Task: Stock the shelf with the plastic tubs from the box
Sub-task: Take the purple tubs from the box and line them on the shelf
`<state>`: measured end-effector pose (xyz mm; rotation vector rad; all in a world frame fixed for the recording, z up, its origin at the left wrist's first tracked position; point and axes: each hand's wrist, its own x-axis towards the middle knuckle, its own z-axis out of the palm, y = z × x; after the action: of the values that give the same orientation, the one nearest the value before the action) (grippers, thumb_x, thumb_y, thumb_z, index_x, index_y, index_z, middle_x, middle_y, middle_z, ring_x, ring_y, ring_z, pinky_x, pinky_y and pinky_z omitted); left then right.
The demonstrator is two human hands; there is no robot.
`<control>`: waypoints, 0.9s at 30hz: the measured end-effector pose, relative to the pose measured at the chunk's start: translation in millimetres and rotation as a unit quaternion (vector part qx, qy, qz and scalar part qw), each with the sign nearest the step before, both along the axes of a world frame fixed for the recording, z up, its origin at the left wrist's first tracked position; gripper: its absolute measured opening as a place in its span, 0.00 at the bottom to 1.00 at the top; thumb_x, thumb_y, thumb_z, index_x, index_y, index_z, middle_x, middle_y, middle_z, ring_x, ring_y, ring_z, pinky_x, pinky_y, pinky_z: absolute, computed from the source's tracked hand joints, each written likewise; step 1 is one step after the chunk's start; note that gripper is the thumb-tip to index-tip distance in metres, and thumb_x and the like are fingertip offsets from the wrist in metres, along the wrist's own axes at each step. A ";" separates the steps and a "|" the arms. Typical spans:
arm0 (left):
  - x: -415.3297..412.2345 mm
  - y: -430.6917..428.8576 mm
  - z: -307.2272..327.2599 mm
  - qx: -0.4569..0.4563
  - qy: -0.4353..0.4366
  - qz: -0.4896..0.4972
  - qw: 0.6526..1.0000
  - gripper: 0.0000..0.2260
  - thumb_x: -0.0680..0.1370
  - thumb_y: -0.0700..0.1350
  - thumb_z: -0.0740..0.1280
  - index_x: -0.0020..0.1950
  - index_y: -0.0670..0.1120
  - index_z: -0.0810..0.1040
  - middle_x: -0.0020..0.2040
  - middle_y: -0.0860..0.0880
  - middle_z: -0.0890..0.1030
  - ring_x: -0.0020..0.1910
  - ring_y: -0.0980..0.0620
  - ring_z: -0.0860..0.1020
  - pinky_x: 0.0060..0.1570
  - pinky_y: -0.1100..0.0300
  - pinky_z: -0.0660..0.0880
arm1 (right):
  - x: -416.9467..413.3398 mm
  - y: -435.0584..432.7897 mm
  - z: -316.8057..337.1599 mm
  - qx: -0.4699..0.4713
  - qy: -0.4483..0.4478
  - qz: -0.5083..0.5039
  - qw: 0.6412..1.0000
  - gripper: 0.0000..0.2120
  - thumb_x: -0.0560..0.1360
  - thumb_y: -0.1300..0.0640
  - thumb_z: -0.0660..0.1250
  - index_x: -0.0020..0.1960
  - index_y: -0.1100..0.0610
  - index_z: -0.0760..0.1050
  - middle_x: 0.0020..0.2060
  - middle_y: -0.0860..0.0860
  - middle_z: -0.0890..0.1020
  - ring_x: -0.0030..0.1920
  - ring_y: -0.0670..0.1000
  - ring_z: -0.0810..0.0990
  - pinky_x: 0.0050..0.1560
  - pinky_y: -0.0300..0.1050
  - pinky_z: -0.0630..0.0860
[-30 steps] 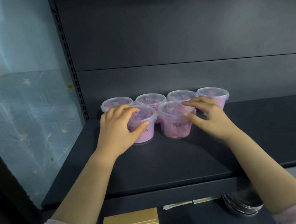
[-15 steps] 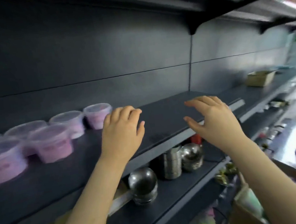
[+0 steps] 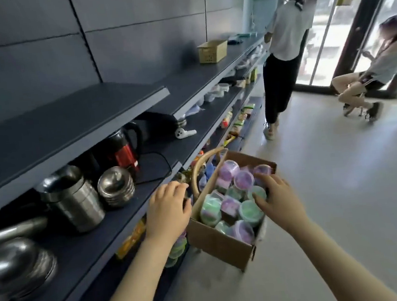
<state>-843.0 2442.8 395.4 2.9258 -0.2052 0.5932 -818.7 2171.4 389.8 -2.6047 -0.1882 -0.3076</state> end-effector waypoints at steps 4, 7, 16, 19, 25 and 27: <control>44.3 -30.3 -45.0 -0.009 0.072 -0.019 0.997 0.16 0.77 0.52 0.64 0.63 0.49 0.75 0.59 0.51 0.76 0.59 0.49 0.74 0.56 0.52 0.72 | 32.1 -46.8 -47.9 0.038 0.052 -0.040 0.997 0.24 0.73 0.54 0.70 0.67 0.56 0.71 0.60 0.55 0.77 0.60 0.59 0.74 0.60 0.51 0.70; 88.0 -45.3 -71.0 -0.026 0.113 -0.032 0.993 0.17 0.77 0.52 0.63 0.65 0.50 0.73 0.60 0.52 0.75 0.61 0.49 0.72 0.57 0.53 0.70 | 65.3 -67.1 -73.3 0.048 0.088 -0.058 0.993 0.25 0.74 0.53 0.70 0.68 0.56 0.70 0.61 0.54 0.77 0.62 0.58 0.73 0.61 0.51 0.69; 229.8 -75.5 -109.0 -0.084 0.181 -0.045 0.979 0.18 0.79 0.55 0.59 0.67 0.50 0.70 0.65 0.52 0.72 0.65 0.50 0.68 0.62 0.53 0.66 | 187.7 -97.1 -111.3 0.107 0.136 -0.105 0.979 0.25 0.75 0.56 0.70 0.68 0.60 0.70 0.62 0.57 0.77 0.64 0.58 0.74 0.64 0.52 0.70; 267.1 -85.4 -125.9 -0.101 0.201 -0.042 0.973 0.19 0.78 0.56 0.61 0.67 0.50 0.71 0.64 0.51 0.73 0.64 0.49 0.70 0.63 0.53 0.68 | 218.2 -98.9 -142.5 0.158 0.159 -0.118 0.967 0.25 0.74 0.55 0.71 0.68 0.60 0.69 0.63 0.57 0.77 0.63 0.57 0.75 0.62 0.53 0.72; 342.1 -111.4 -191.5 -0.165 0.230 0.001 0.959 0.19 0.77 0.54 0.64 0.66 0.48 0.72 0.62 0.49 0.76 0.63 0.48 0.71 0.63 0.52 0.70 | 314.6 -109.4 -231.1 0.218 0.218 -0.115 0.944 0.25 0.74 0.56 0.70 0.69 0.58 0.69 0.62 0.56 0.77 0.62 0.56 0.76 0.62 0.53 0.73; 362.7 -119.7 -220.1 -0.186 0.239 0.027 0.953 0.19 0.76 0.53 0.66 0.65 0.47 0.73 0.62 0.48 0.76 0.61 0.48 0.74 0.60 0.56 0.69 | 348.1 -110.7 -262.3 0.236 0.240 -0.118 0.934 0.26 0.75 0.55 0.70 0.71 0.58 0.68 0.64 0.56 0.75 0.64 0.56 0.75 0.64 0.55 0.72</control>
<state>-480.2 2323.1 175.3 2.6068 0.0422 -0.0798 -470.5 2060.7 127.5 -2.1366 0.3331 0.1925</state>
